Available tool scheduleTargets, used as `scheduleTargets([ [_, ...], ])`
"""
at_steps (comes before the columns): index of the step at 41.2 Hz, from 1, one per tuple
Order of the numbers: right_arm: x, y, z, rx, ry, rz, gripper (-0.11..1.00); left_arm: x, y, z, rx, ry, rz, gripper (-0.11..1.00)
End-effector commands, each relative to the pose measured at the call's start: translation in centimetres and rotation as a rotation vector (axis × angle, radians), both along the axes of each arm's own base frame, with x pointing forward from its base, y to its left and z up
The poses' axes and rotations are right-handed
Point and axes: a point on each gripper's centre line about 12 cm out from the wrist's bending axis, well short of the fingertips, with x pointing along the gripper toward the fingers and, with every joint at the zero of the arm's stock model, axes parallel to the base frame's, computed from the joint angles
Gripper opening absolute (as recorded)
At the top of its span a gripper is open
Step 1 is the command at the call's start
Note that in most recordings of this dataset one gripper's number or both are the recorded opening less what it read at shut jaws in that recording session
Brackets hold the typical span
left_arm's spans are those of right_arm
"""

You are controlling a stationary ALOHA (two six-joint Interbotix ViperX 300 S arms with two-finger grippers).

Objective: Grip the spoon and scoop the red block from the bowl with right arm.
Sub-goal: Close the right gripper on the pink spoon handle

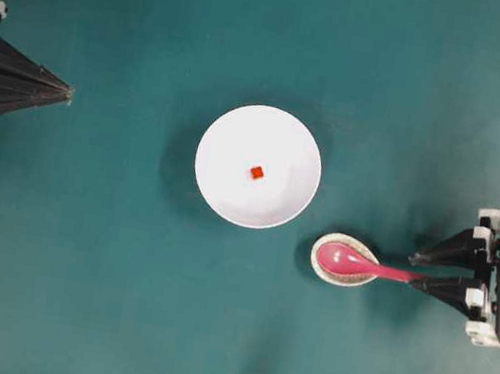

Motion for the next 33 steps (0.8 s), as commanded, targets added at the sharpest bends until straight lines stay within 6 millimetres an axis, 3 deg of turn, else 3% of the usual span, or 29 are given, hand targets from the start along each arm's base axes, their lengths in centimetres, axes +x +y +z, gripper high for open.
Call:
scheduleTargets([
  [1, 0.4, 0.6, 0.4, 0.01, -0.017, 0.006, 0.47, 0.2, 0.0, 1.2, 0.002, -0.031, 0.0, 0.0],
  [33, 0.4, 1.2, -2.4, -0.094, 0.076, 0.041, 0.47, 0.3, 0.0, 1.0, 0.0, -0.017, 0.0, 0.0],
])
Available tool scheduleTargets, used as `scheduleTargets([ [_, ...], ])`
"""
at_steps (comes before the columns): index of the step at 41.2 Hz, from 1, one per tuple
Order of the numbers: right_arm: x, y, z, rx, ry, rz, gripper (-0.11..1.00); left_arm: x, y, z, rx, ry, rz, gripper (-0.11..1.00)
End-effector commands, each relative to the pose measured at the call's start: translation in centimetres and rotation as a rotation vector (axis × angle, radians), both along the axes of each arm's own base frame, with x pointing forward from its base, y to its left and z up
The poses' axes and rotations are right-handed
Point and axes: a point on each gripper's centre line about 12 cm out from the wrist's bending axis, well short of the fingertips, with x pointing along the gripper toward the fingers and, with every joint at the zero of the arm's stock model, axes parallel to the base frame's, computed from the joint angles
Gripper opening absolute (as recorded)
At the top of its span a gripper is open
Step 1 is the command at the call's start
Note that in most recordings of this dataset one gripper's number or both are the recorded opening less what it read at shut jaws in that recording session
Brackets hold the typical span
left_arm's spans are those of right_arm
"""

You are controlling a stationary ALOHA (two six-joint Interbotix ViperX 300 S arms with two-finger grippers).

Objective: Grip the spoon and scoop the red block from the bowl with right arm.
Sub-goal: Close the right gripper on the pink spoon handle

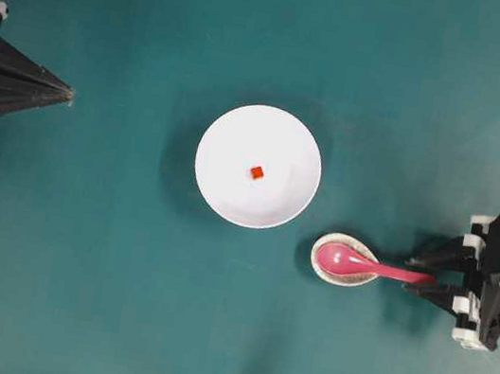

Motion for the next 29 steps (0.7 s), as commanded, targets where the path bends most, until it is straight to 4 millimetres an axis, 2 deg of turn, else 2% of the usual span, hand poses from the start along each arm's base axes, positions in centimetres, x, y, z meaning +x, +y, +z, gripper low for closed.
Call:
scheduleTargets([
  [1, 0.23, 0.46, 0.25, -0.006, -0.027, 0.015, 0.47, 0.25, 0.03, 1.09, 0.0, -0.025, 0.001, 0.0],
  [29, 0.53, 0.13, 0.31, -0.07, -0.107, 0.016, 0.47, 0.11, 0.65, 1.3, -0.001, -0.034, 0.034, 0.0],
])
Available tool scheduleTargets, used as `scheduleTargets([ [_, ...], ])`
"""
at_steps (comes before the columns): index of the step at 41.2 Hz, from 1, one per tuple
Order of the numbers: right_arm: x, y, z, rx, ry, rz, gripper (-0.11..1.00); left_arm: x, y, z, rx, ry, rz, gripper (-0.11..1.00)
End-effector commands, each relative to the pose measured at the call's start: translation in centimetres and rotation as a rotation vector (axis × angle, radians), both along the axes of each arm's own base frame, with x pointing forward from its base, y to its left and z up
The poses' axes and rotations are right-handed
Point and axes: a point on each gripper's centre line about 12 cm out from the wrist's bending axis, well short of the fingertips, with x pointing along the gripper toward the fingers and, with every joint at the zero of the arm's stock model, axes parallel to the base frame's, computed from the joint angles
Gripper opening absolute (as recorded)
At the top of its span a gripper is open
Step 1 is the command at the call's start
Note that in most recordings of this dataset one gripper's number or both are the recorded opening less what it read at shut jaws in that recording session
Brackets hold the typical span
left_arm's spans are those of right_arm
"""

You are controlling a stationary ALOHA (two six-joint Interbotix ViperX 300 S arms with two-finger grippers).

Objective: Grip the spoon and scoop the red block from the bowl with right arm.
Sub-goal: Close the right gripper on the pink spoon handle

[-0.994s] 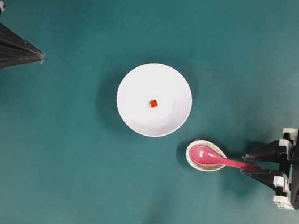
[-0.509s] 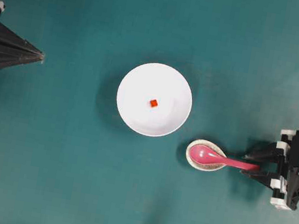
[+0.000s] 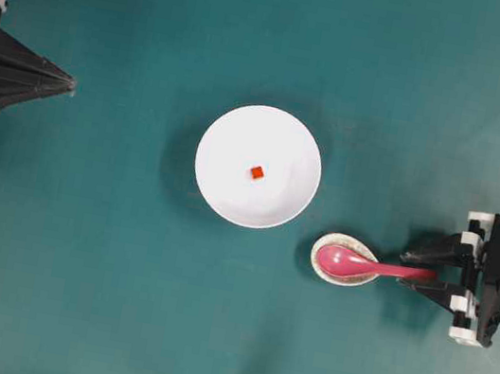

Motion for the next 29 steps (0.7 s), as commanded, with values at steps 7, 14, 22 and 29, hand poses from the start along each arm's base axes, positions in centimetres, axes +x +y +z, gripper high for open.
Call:
scheduleTargets([
  [7, 0.28, 0.86, 0.49, 0.008, -0.029, 0.04, 0.47, 0.17, 0.06, 1.22, 0.001, -0.029, 0.003, 0.0],
  [14, 0.26, 0.89, 0.46, 0.007, -0.028, 0.042, 0.47, 0.19, 0.07, 1.13, -0.001, -0.026, 0.003, 0.0],
  [22, 0.24, 0.83, 0.46, 0.007, -0.028, 0.04, 0.47, 0.22, 0.07, 1.1, -0.001, -0.025, 0.003, 0.0],
  [29, 0.3, 0.88, 0.55, 0.007, -0.035, 0.041, 0.47, 0.28, 0.07, 1.04, -0.002, -0.022, 0.003, 0.0],
])
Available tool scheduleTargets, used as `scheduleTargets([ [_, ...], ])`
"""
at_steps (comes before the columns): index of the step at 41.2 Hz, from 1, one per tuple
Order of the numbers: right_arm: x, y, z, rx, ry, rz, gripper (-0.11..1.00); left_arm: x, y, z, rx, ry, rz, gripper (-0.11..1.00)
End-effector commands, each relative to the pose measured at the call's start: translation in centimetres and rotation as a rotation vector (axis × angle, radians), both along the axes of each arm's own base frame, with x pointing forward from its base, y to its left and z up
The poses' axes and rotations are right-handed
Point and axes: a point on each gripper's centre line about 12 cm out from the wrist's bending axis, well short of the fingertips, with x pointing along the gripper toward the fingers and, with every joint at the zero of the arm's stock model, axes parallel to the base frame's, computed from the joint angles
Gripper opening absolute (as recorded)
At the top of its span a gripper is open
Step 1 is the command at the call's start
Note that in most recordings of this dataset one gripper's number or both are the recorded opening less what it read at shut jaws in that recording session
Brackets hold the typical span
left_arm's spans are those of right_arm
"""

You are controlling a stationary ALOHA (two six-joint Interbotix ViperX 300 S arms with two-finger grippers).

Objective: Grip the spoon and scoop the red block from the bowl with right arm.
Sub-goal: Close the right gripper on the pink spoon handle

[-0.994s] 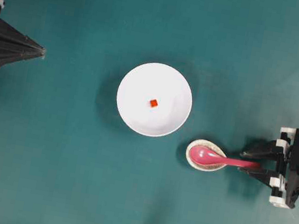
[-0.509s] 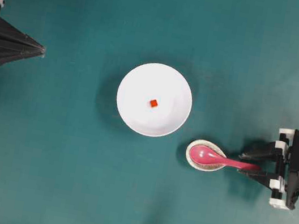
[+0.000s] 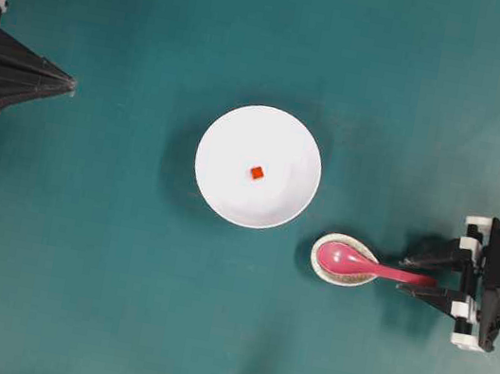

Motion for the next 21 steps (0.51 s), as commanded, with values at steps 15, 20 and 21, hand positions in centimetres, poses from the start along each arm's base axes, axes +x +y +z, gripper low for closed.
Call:
scheduleTargets([
  [15, 0.23, 0.17, 0.56, 0.004, -0.041, 0.003, 0.38, 0.25, 0.06, 1.02, -0.033, -0.024, 0.001, 0.0],
  [20, 0.22, 0.16, 0.52, 0.001, -0.04, 0.004, 0.31, 0.25, 0.06, 1.09, -0.033, -0.026, 0.001, 0.0],
  [21, 0.25, 0.23, 0.58, 0.003, -0.043, 0.005, 0.3, 0.25, 0.06, 1.09, -0.033, -0.026, 0.001, 0.0],
])
